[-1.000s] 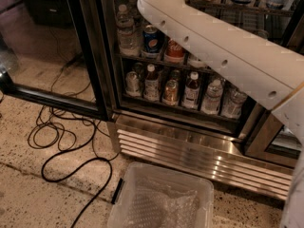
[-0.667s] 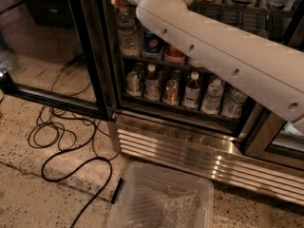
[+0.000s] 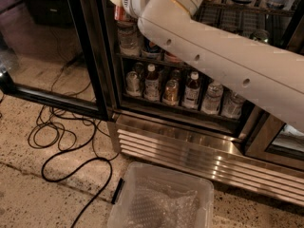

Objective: Pick coke can from top shelf of fridge

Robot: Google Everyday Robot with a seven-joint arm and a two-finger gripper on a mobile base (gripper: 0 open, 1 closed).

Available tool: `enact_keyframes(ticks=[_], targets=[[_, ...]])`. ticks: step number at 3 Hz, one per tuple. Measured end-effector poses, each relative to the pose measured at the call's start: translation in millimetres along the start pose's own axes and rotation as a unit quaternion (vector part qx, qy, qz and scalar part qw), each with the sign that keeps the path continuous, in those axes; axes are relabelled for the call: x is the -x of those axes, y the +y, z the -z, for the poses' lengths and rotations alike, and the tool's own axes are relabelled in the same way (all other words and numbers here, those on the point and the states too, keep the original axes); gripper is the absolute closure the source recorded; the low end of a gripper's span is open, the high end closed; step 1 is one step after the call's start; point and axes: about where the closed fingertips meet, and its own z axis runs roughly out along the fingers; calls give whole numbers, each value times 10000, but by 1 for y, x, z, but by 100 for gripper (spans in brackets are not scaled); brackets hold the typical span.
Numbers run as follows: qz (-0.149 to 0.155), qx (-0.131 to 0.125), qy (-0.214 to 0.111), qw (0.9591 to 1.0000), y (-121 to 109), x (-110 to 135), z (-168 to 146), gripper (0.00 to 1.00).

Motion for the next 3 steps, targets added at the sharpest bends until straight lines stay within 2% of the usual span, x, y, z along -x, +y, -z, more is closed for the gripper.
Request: enact_keyframes(ticks=[1, 2, 3], targets=[[0, 0, 0, 10000, 0, 0, 0, 100], [-230, -141, 218, 9994, 8, -18, 28, 100], [-468, -462, 557, 9963, 25, -53, 80, 100]])
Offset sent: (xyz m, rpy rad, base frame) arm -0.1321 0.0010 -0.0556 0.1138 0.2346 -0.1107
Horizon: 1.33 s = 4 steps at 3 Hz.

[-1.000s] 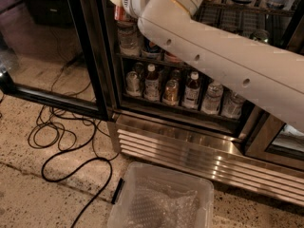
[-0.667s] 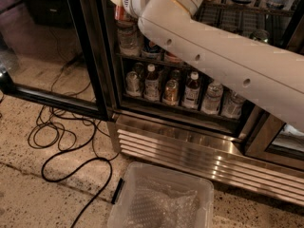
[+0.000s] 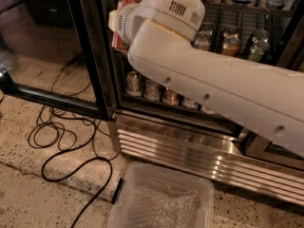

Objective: Pick coke can from top shelf of fridge

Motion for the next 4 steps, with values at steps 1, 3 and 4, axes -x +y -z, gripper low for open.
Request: enact_keyframes(ticks=[1, 3, 4], targets=[[-118, -225, 329, 9991, 5, -35, 31, 100], [124, -293, 450, 9985, 10, -44, 55, 100], [-171, -558, 786, 9952, 26, -93, 118, 100]])
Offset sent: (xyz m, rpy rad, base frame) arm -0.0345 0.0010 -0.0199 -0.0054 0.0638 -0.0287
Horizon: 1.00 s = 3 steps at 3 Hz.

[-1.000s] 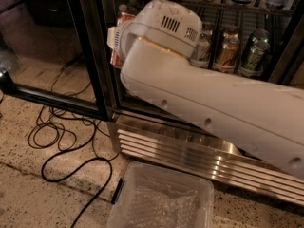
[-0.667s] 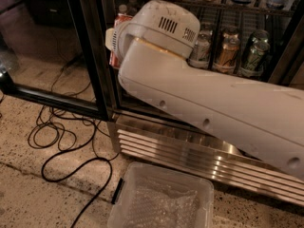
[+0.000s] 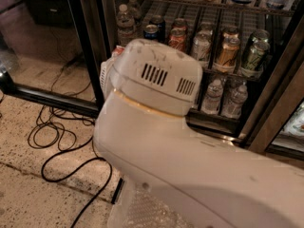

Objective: Pick coke can from top shelf of fridge

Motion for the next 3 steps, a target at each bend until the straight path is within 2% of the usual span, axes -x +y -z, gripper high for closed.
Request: enact_keyframes(ticks=[2, 3], targets=[[427, 6, -90, 9990, 7, 7, 8, 100], [427, 6, -91, 9990, 7, 7, 8, 100]])
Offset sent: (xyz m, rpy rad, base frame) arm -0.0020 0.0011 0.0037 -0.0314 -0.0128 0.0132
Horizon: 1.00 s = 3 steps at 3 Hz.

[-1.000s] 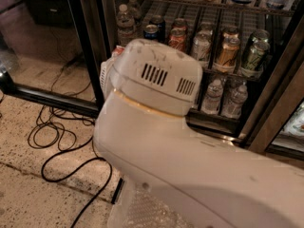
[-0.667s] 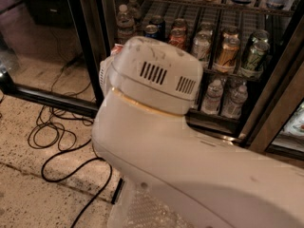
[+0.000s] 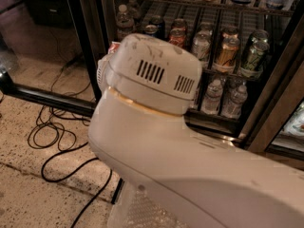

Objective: Pick coke can from top shelf of fridge

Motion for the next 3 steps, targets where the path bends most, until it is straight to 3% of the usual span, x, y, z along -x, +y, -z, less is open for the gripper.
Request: enact_keyframes(ticks=[1, 2, 3], targets=[[-588, 106, -105, 9982, -12, 12, 4, 100], [-1214, 137, -154, 9924, -37, 20, 8, 100], [-1551, 52, -97, 9878, -62, 21, 5, 100]])
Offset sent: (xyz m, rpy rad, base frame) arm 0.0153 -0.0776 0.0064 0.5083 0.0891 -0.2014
